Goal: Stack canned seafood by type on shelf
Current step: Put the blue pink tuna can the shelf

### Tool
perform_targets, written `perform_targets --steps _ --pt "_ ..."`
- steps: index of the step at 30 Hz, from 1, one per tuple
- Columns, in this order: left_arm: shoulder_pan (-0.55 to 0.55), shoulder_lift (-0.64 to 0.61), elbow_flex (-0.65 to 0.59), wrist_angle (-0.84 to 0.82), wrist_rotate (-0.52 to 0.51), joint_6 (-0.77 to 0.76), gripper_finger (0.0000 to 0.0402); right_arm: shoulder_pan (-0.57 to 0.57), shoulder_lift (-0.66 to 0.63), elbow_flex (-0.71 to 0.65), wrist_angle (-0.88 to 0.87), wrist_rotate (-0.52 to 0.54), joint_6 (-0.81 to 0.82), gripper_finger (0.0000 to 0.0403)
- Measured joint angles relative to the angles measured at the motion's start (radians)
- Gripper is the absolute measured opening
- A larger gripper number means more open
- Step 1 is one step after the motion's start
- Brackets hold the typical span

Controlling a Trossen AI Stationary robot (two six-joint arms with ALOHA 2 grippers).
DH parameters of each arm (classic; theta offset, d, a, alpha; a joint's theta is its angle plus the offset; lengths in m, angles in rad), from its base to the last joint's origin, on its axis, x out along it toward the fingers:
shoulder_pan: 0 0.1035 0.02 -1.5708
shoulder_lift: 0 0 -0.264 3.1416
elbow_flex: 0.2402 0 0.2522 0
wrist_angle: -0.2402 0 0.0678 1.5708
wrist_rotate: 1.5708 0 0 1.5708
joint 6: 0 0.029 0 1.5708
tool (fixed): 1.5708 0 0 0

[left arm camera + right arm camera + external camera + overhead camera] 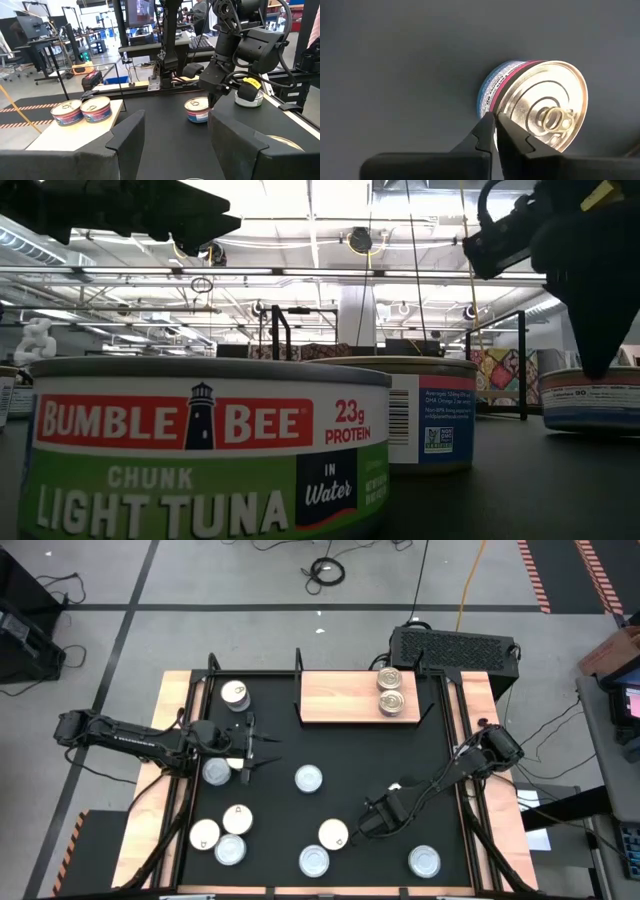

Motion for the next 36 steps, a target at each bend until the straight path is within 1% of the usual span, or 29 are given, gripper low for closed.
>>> perform_targets --steps 3,11,14,18,24,27,30,34,36 --pt "0.0 0.0 0.0 -0.001 0.0 0.0 0.0216 0.001 -0.001 0.0 0.007 -0.002 0.0 0.0047" --pt "0.0 0.0 0.0 -0.002 0.0 0.0 0.0216 0.019 -0.001 0.0 0.016 -0.049 0.025 0.0143" --pt "0.0 0.0 0.0 -0.002 0.0 0.0 0.0216 0.043 -0.001 0.001 0.016 -0.041 0.058 0.0162" --pt "0.0 0.0 0.0 -0.002 0.0 0.0 0.0216 0.07 0.023 0.0 -0.007 0.007 0.104 0.0168" --pt "0.0 0.0 0.0 -0.002 0.0 0.001 0.0216 0.09 0.114 0.007 -0.023 0.026 0.073 0.0157" --pt "0.0 0.0 0.0 0.0 0.0 0.001 0.0216 0.099 0.15 0.008 -0.041 0.035 0.064 0.0139" --pt "0.0 0.0 0.0 0.0 0.0 0.001 0.0216 0.105 0.155 0.011 -0.055 0.039 0.064 0.0101" --pt "0.0 0.0 0.0 0.0 0.0 0.002 0.0216 0.109 0.151 0.043 -0.086 0.04 0.061 0.0028" --pt "0.0 0.0 0.0 -0.001 0.0 0.006 0.0216 0.108 0.156 0.075 -0.12 0.049 0.043 0.0009"
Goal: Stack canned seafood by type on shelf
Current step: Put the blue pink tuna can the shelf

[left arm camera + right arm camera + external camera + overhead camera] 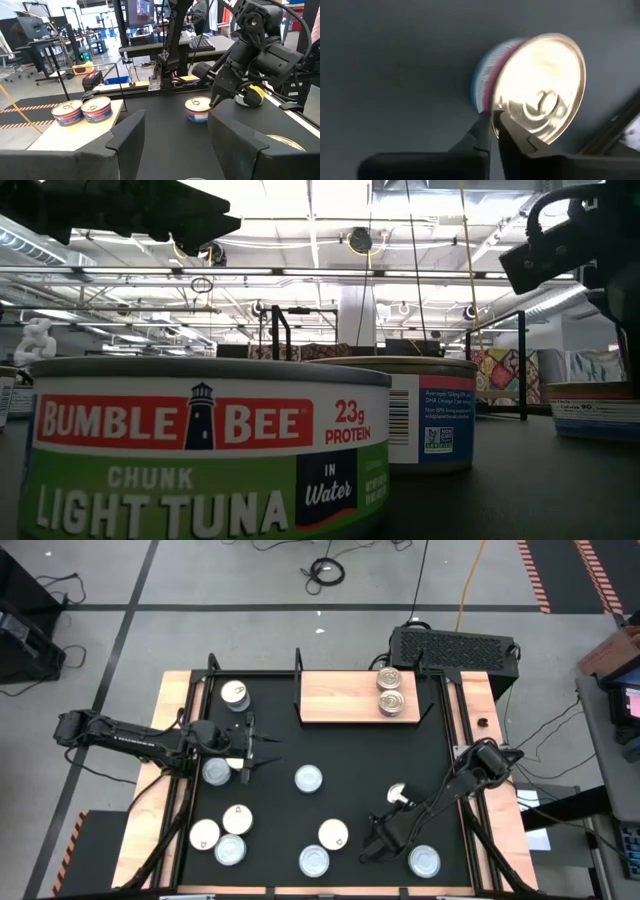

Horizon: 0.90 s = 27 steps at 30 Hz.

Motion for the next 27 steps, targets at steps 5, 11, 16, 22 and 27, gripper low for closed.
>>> perform_targets --steps 5,11,16,22,27 --pt "0.0 0.0 0.0 -0.001 0.0 0.003 0.0216 -0.005 0.005 0.068 -0.014 0.051 -0.008 0.0001" --pt "0.0 0.0 0.0 -0.002 0.0 0.003 0.0216 -0.007 0.003 0.083 -0.02 0.117 -0.018 0.0" --pt "0.0 0.0 0.0 -0.002 0.0 0.003 0.0216 -0.009 0.002 0.083 -0.034 0.141 -0.019 0.0" --pt "0.0 0.0 0.0 -0.002 0.0 0.003 0.0216 -0.016 0.002 0.083 -0.083 0.143 -0.043 0.0" --pt "0.0 0.0 0.0 -0.002 0.0 0.003 0.0216 -0.034 0.0 0.084 -0.1 0.155 -0.085 0.0"
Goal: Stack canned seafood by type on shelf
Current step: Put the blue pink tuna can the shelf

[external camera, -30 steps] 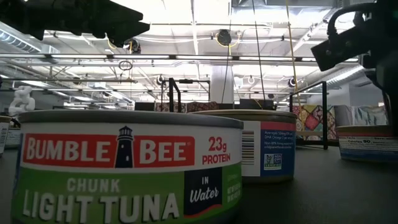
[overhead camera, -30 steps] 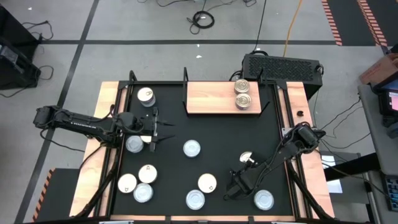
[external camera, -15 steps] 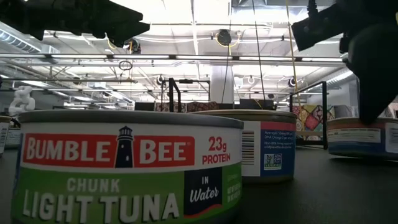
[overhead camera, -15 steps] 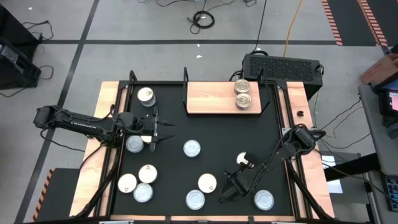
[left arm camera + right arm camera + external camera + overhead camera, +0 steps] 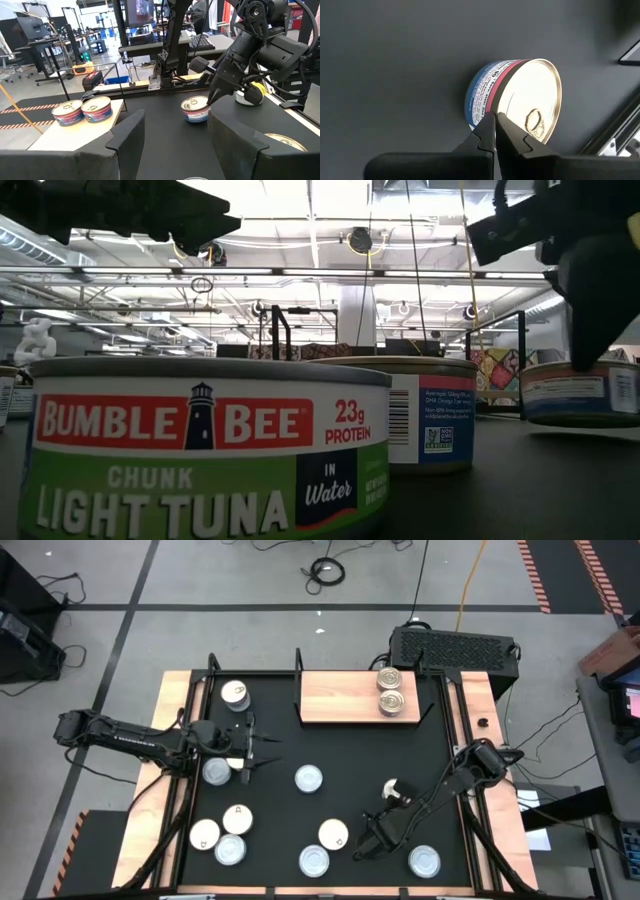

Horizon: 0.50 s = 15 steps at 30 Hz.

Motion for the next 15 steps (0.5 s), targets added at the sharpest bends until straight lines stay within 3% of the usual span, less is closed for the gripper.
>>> perform_targets --steps 7,15 --pt "0.0 0.0 0.0 -0.001 0.0 0.0 0.0216 -0.038 0.0 0.0 0.008 0.067 -0.069 0.0" --pt "0.0 0.0 0.0 -0.006 0.0 0.001 0.0216 -0.075 -0.002 0.0 0.041 0.072 -0.121 0.0"
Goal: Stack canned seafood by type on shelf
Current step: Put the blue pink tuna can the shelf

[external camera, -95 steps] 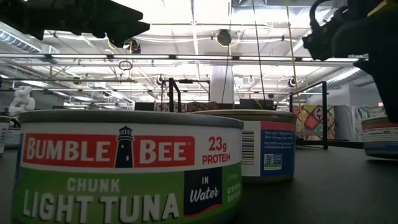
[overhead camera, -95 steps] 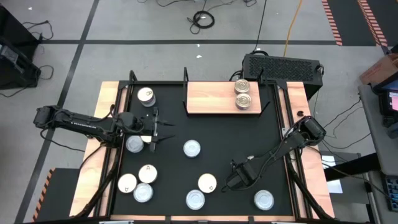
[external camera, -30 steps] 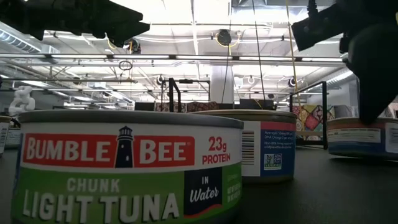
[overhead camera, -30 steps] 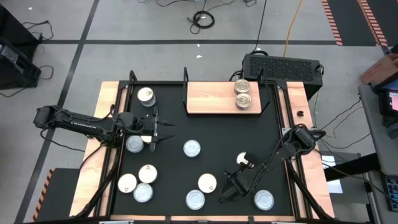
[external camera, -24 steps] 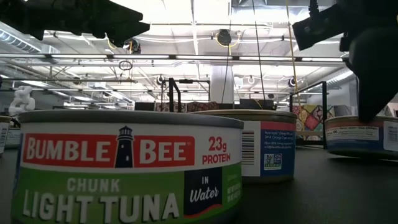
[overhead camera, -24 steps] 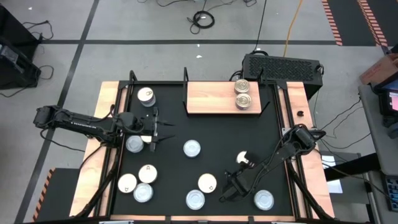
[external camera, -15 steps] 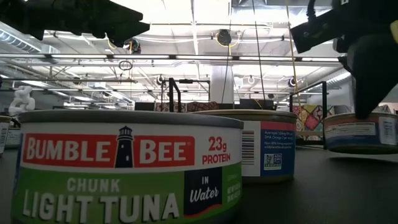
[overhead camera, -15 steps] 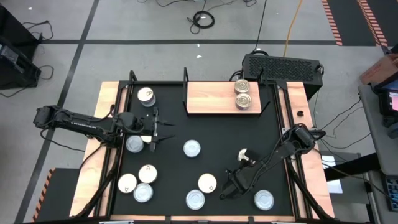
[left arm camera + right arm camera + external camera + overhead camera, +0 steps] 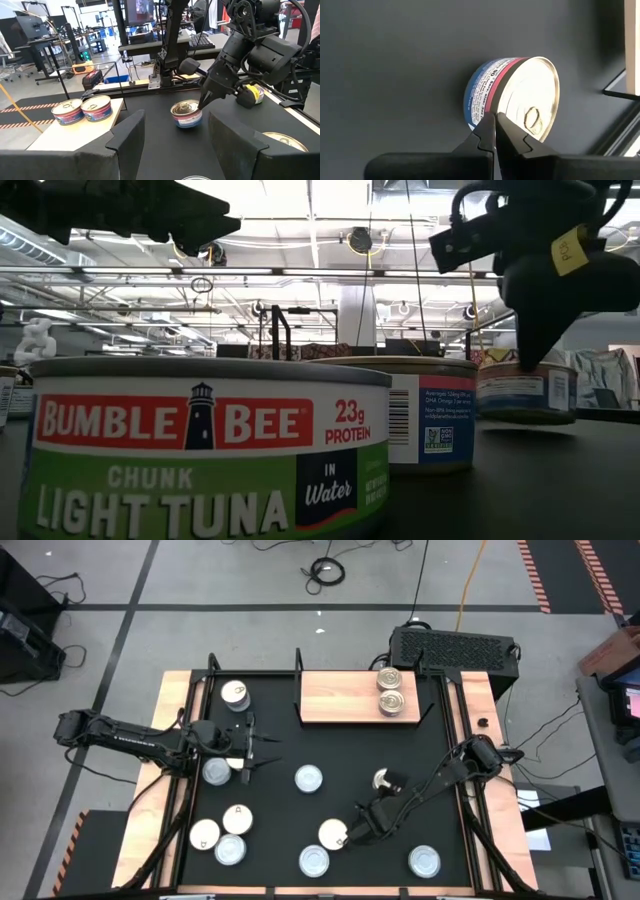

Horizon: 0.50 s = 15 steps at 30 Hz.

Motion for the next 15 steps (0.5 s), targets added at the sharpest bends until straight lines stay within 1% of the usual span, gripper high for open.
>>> perform_targets --steps 8,15 --pt "0.0 0.0 0.0 0.002 0.0 -0.001 0.0216 0.008 0.0 0.0 0.008 0.02 -0.004 0.0" --pt "0.0 0.0 0.0 0.008 0.0 -0.027 0.0216 0.008 0.0 0.002 0.024 0.055 -0.041 0.0"
